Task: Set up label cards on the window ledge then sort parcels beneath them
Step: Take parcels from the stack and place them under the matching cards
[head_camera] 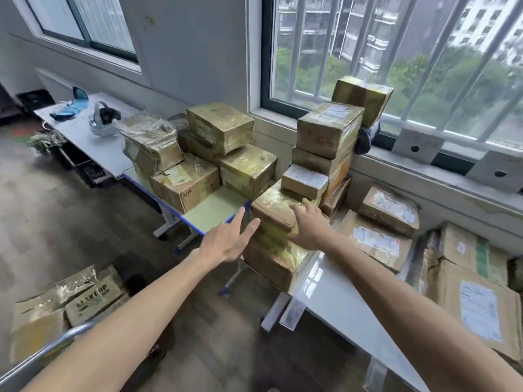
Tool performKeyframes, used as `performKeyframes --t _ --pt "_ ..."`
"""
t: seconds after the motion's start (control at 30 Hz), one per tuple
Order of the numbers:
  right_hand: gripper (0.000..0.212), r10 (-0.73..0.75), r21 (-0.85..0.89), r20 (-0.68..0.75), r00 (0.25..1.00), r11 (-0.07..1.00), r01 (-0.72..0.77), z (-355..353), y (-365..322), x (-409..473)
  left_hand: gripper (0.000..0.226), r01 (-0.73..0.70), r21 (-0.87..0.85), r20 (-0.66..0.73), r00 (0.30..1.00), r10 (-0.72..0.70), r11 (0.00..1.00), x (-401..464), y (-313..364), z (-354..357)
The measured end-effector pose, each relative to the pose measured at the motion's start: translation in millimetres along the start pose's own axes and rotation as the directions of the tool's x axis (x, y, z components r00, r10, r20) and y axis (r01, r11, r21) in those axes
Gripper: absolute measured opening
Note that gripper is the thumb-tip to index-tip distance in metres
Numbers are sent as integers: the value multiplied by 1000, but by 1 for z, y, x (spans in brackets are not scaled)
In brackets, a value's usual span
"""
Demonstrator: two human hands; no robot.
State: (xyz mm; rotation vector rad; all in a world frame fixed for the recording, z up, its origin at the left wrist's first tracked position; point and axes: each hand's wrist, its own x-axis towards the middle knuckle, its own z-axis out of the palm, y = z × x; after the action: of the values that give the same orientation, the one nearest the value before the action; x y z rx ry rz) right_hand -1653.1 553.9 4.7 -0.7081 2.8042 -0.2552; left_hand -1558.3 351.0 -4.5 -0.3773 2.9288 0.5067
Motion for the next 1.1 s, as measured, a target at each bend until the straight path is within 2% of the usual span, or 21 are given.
performKeyframes --t 0.33,0.53,0.63,0.73,0.9,0.97,1.1 --pt "85 98 -15 -87 991 995 -99 -23 18 71 84 -39 25 38 999 38 999 87 -8 -25" --pt "83 237 35 -124 964 972 -234 -26 36 95 81 -131 68 62 990 126 989 143 3 -34" --pt "92 325 96 -122 938 944 -315 -28 44 103 82 -217 109 88 974 208 970 176 13 -37" --pt "98 389 186 -83 918 911 -369 -33 49 109 84 -326 125 126 942 310 937 208 23 -37" --pt "98 465 243 -24 885 861 -446 -38 50 118 80 -504 97 174 858 484 858 253 42 -36" --pt "97 493 253 -26 870 845 -471 -39 49 120 86 -562 90 176 822 542 822 267 47 -33" --pt "83 535 289 -93 839 821 -492 -38 46 114 96 -663 92 173 746 644 743 285 51 -25"
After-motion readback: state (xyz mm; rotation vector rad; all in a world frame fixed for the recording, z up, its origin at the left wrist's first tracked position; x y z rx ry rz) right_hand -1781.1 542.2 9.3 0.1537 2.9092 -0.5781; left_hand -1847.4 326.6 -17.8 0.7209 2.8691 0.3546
